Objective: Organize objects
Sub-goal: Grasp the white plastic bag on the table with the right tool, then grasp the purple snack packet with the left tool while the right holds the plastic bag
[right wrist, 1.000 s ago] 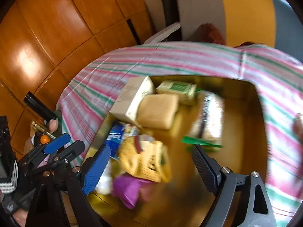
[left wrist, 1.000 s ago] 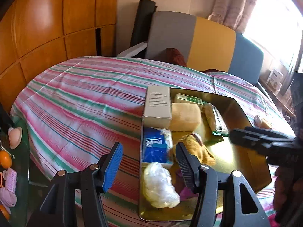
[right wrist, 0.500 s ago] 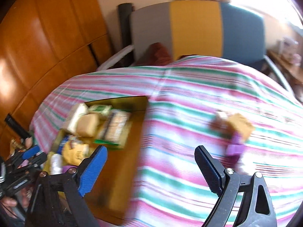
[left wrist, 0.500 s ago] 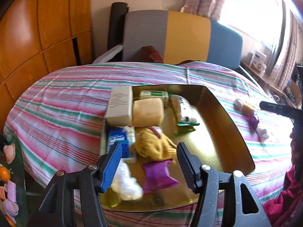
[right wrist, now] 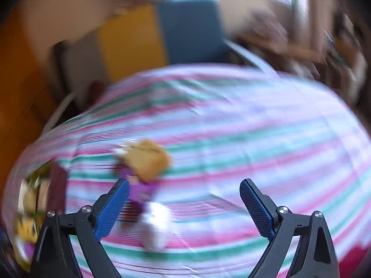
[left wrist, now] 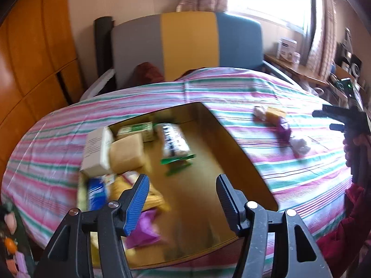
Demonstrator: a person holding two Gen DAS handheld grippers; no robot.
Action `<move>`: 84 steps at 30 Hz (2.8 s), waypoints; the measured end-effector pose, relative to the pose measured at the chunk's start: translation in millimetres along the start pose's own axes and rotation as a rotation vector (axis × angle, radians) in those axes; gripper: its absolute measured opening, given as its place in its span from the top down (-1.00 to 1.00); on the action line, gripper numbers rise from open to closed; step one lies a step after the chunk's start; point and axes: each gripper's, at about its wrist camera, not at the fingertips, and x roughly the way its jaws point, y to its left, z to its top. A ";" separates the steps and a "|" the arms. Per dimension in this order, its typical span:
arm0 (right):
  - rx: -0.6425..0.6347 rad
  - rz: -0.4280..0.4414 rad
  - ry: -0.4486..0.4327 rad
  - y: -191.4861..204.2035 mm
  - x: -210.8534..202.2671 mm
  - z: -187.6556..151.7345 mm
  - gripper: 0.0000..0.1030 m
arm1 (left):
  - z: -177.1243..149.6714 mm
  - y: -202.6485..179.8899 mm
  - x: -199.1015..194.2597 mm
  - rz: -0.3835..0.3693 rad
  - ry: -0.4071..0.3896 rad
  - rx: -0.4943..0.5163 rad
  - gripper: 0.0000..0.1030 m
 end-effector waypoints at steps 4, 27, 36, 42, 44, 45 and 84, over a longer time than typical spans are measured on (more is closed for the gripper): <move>0.146 0.005 0.018 -30.3 2.8 6.7 -0.90 | 7.7 -30.0 9.1 -0.040 0.010 0.049 -0.18; 0.052 0.161 0.149 -2.3 16.9 -6.2 -0.94 | 6.2 -104.5 44.5 -0.140 0.105 0.157 -0.18; -0.137 0.115 0.225 32.7 38.2 -23.9 -0.86 | 7.8 -103.1 46.6 -0.176 0.109 0.144 -0.18; -0.282 0.056 0.313 53.6 63.8 -40.5 0.15 | 13.7 -99.1 47.3 -0.210 0.106 0.104 -0.18; -0.324 0.022 0.305 56.4 66.6 -42.3 0.34 | 17.3 -98.2 46.5 -0.220 0.098 0.085 -0.18; -0.321 0.025 0.301 55.4 65.3 -41.7 0.36 | 19.4 -97.9 45.7 -0.224 0.091 0.075 -0.18; 0.043 -0.065 0.158 -26.3 32.1 1.1 0.27 | 81.1 -220.4 187.2 -0.417 0.195 0.046 0.45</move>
